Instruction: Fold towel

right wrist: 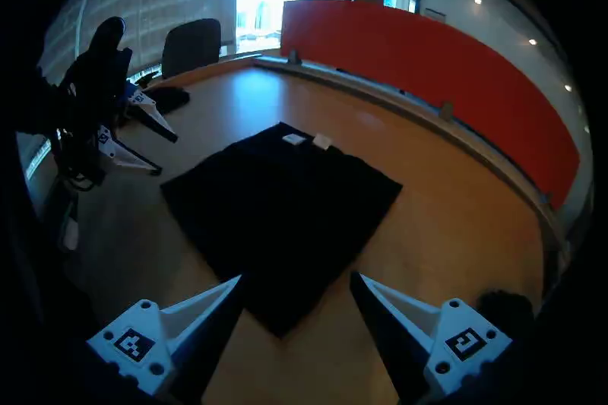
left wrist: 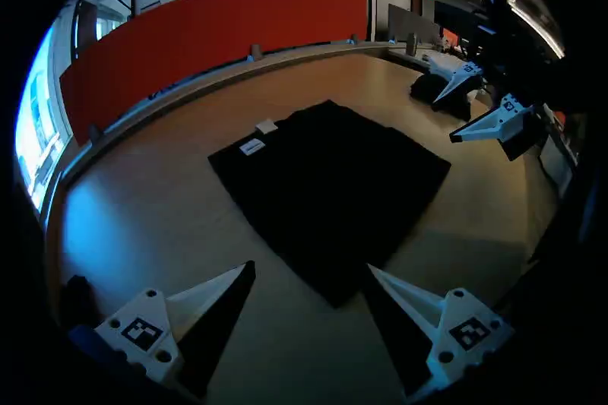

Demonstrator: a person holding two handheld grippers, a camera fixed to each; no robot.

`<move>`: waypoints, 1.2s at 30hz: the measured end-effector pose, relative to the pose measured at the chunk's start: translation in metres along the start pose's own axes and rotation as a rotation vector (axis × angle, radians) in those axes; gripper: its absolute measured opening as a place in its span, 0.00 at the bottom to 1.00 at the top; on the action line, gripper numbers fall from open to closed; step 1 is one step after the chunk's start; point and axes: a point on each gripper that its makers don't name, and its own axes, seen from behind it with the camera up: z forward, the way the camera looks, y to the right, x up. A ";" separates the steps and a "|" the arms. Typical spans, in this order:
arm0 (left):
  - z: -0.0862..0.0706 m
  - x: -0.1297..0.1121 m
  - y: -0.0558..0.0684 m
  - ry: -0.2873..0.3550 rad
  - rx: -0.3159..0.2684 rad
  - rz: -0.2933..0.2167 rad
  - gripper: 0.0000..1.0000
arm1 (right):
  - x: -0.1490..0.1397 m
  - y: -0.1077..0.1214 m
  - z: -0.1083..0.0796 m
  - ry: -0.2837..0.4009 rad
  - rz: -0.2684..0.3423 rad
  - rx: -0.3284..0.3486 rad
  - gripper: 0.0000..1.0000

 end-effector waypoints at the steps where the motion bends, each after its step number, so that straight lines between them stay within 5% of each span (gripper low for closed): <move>1: 0.002 -0.002 0.001 -0.006 -0.006 0.000 0.98 | -0.003 -0.001 0.001 -0.006 0.002 0.002 1.00; 19: 0.027 -0.030 0.028 -0.098 -0.081 0.007 0.98 | -0.046 -0.007 0.010 -0.106 -0.017 0.038 1.00; 36: 0.031 -0.035 0.031 -0.119 -0.059 -0.006 0.97 | -0.059 -0.007 0.020 -0.127 -0.017 0.058 0.85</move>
